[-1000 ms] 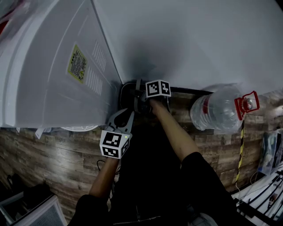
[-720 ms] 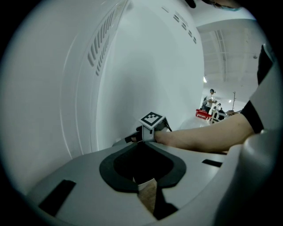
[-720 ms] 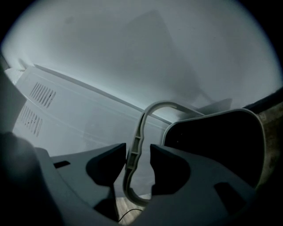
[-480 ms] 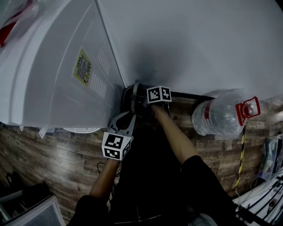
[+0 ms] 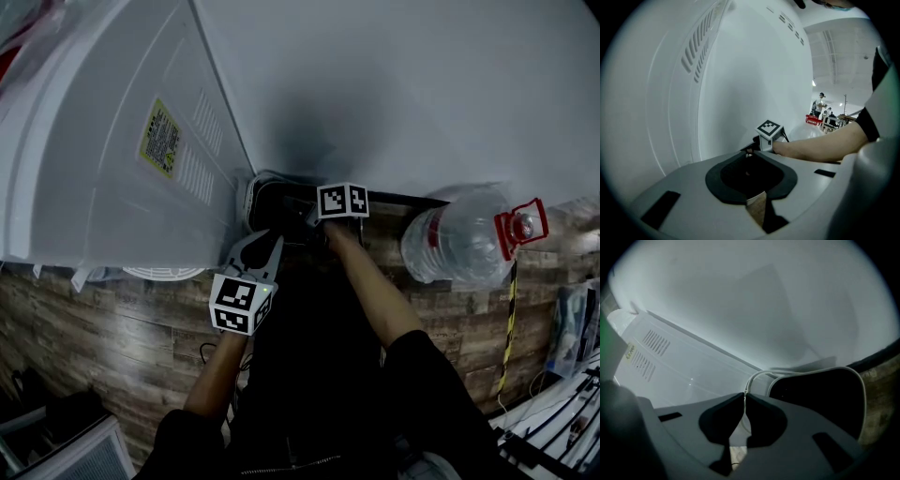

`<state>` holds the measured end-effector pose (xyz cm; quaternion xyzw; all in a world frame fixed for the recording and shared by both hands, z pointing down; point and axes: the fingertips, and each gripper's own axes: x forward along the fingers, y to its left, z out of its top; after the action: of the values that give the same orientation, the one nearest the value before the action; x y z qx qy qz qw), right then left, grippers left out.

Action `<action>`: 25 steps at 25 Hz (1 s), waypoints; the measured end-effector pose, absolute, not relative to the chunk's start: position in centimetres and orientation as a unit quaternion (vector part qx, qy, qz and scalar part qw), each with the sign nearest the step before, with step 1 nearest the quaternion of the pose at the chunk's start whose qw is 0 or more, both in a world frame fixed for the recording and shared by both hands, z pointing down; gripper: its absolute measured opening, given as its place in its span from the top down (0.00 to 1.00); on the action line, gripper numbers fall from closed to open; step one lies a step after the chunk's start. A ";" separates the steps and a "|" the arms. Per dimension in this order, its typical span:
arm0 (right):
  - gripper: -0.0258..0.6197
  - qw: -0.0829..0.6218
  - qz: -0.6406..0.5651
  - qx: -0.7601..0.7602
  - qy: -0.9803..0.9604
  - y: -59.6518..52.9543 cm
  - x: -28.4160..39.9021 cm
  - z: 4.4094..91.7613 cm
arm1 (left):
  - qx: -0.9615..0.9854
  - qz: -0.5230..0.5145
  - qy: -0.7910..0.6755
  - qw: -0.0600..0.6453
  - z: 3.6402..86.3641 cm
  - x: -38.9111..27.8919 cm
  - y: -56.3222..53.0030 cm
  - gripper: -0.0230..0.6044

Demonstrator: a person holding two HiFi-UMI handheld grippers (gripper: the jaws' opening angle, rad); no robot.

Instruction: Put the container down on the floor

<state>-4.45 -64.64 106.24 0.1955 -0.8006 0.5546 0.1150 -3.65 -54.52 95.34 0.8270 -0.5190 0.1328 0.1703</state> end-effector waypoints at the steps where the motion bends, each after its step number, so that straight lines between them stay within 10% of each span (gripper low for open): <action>1: 0.93 0.113 0.548 0.199 -0.805 -64.8 -4.3 106.0 | 0.828 0.132 -0.519 0.169 95.2 -3.6 -54.7 0.88; 25: 0.94 0.164 0.349 0.281 -0.879 -65.2 -0.6 97.0 | 0.822 0.141 -0.532 0.145 88.7 -2.3 -55.6 0.89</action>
<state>-0.56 -65.19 96.97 0.2815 -0.8789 0.3485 0.1638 -2.26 -55.62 88.69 0.8219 -0.5324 0.1414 0.1454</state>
